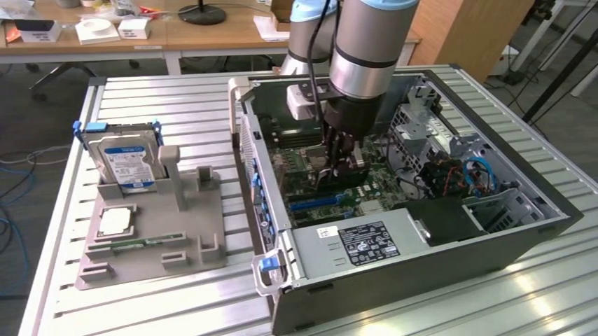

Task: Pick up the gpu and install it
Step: 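Insert the gpu into the slot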

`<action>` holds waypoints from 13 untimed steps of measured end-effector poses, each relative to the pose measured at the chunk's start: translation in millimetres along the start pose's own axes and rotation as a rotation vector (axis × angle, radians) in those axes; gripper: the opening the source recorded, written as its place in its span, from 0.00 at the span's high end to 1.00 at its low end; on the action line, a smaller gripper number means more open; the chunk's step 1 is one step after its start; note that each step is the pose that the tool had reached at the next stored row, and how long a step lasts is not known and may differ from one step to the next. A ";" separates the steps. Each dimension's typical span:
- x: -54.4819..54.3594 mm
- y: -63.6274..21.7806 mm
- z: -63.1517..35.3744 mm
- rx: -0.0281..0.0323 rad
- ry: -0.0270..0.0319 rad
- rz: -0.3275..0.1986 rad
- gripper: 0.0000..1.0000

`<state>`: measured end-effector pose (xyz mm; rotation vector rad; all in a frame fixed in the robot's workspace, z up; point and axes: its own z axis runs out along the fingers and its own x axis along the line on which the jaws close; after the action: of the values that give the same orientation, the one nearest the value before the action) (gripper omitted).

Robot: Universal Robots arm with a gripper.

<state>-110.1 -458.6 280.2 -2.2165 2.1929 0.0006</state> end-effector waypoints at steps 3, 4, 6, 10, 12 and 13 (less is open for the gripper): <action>0.0 0.3 0.0 0.0000 0.0000 0.000 0.74; 0.0 0.9 0.0 0.0000 0.0001 0.000 0.74; 0.0 2.0 -0.1 -0.0001 0.0000 0.000 0.74; 0.0 2.6 -0.1 -0.0001 0.0000 0.000 0.74; 0.0 3.3 -0.1 -0.0001 0.0001 0.000 0.74; 0.0 3.2 -0.1 0.0000 0.0000 0.000 0.74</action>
<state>-113.3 -458.7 280.2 -2.2165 2.1929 0.0006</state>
